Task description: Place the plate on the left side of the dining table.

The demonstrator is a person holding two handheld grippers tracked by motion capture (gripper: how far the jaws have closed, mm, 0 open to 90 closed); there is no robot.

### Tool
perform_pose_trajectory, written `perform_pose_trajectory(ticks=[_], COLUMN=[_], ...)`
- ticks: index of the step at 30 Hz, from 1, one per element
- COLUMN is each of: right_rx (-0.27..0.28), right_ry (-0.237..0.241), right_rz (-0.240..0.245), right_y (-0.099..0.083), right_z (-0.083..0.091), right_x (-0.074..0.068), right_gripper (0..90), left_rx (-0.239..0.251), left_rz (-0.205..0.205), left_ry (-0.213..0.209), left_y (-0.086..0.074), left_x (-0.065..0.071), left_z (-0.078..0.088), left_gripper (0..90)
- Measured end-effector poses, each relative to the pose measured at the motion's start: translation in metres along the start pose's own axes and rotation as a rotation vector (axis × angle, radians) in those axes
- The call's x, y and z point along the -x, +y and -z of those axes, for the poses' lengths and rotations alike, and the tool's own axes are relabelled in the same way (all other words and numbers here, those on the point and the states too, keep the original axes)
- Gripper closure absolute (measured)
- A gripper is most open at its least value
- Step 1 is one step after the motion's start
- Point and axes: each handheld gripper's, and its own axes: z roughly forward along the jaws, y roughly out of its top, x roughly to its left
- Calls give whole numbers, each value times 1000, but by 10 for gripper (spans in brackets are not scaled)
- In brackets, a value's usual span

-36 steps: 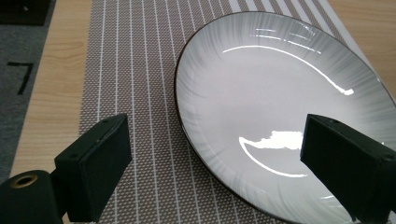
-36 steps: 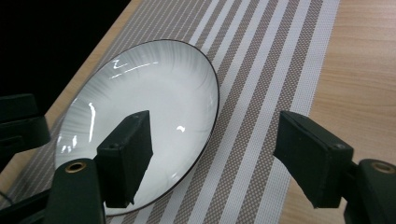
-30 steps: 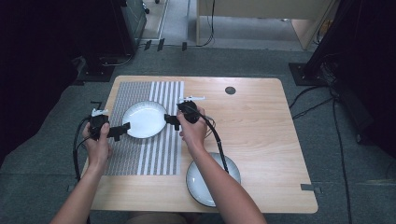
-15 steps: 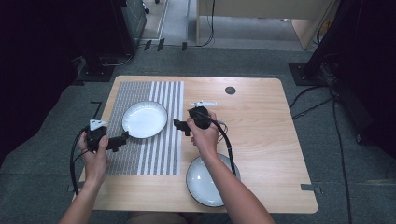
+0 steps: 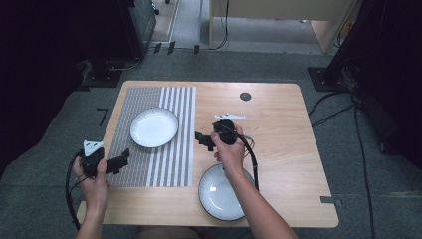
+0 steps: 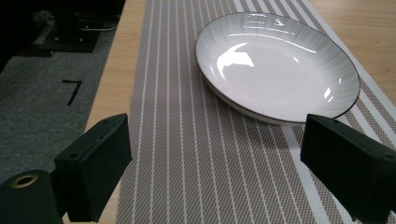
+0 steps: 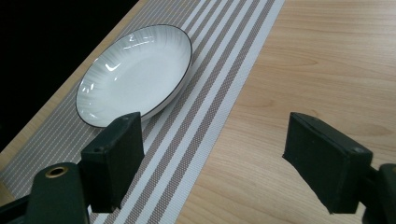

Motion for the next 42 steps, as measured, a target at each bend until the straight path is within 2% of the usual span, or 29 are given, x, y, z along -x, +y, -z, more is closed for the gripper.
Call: perform_pose_trajectory(ticks=[3, 4, 5, 8, 10, 11, 12, 13, 14, 15, 17, 18, 19, 20, 22, 26, 28, 29, 30, 31, 38, 42], right_rx=[8, 8, 8, 5, 5, 5, 5, 9, 9, 10, 15, 16, 20, 23, 26, 42, 45, 48, 49, 50, 67, 67], right_ry=[3, 3, 7, 3, -8, -10, -10, -13, -13, -24, -26, -29, -30, -33, -39, -49, -51, -59, -65, -70, -100, -112], right_rz=[-3, -3, 1, 7, 30, 32, 32, 24, 24, 23, 13, 9, 5, 7, 3, -5, -6, -5, -3, -6, -27, -27], right_y=[-2, -2, -4, -6, -9, -9, -9, -11, -11, -12, -14, -15, -15, -16, -18, -24, -26, -30, -32, -34, -46, -52], right_z=[7, 7, 10, 12, 15, 16, 16, 18, 18, 20, 24, 26, 28, 30, 36, 46, 49, 54, 57, 59, 79, 88], right_x=[1, 1, 0, -1, -2, -2, -2, -1, -1, 1, 3, 4, 5, 7, 9, 15, 16, 19, 21, 22, 35, 39], right_gripper=[197, 197, 197, 197, 196, 196, 196, 195, 195, 195, 195, 196, 196, 196, 196, 197, 197, 197, 197, 197, 198, 198], left_rx=[-5, -5, -1, -8, -16, -24, -24, -34, -34, -62, -89, -89, -100, -112, -124, -141, -155, -162, -162, -164, -168, -168], left_rz=[20, 20, 45, 52, 64, 50, 50, 13, 13, -19, -51, -51, -68, -121, -148, -145, -156, -149, -149, -136, -165, -157], left_ry=[9, 9, -8, 0, -2, 16, 16, 37, 37, 44, 45, 45, 47, 68, 54, 42, 46, 27, 27, 4, 33, 27], left_y=[-15, -15, -24, -32, -37, -41, -41, -47, -47, -53, -58, -58, -60, -63, -65, -68, -69, -70, -70, -70, -72, -72], left_x=[-7, -7, -12, -16, -21, -21, -21, -18, -18, -15, -12, -12, -11, -6, -3, -2, -2, -2, -2, -3, -2, -3], left_z=[12, 12, 17, 21, 22, 24, 24, 23, 23, 18, 14, 14, 12, 10, 8, 4, 2, 1, 1, 0, -2, -2], left_gripper=[86, 86, 87, 87, 87, 86, 86, 86, 87, 86, 86, 87, 86, 86, 86, 86, 86, 87, 87, 86, 86, 86])
